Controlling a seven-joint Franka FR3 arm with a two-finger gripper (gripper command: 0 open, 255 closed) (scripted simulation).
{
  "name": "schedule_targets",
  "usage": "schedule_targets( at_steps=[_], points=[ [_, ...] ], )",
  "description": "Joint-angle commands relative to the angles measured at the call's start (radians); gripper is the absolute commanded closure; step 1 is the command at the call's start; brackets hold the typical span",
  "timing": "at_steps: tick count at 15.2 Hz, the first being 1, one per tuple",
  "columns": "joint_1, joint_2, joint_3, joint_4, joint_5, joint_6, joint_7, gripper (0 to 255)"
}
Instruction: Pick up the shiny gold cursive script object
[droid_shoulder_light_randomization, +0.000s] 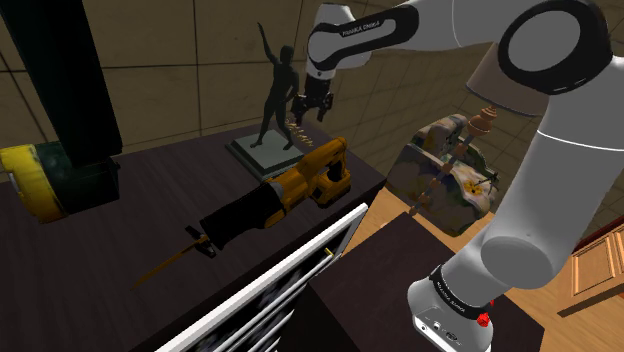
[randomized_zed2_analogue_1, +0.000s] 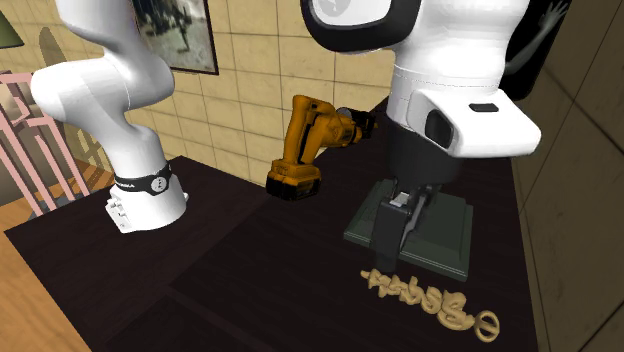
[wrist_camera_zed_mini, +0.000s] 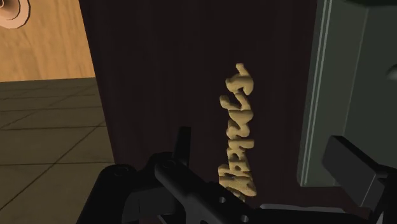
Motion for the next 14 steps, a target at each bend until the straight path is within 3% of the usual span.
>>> schedule_targets(
  at_steps=[1,2,11,12,14],
  points=[
    [0.001,0.087,-0.001,0.089,-0.002,-0.013,0.002,0],
    [0.001,0.12,-0.002,0.123,-0.002,-0.018,0.002,0],
    [0.002,0.167,-0.003,0.088,-0.004,0.064,0.005,0],
    [0.001,0.167,-0.003,0.085,-0.004,0.067,0.004,255],
    [0.001,0.168,-0.003,0.09,-0.004,0.063,0.004,255]
  ],
)
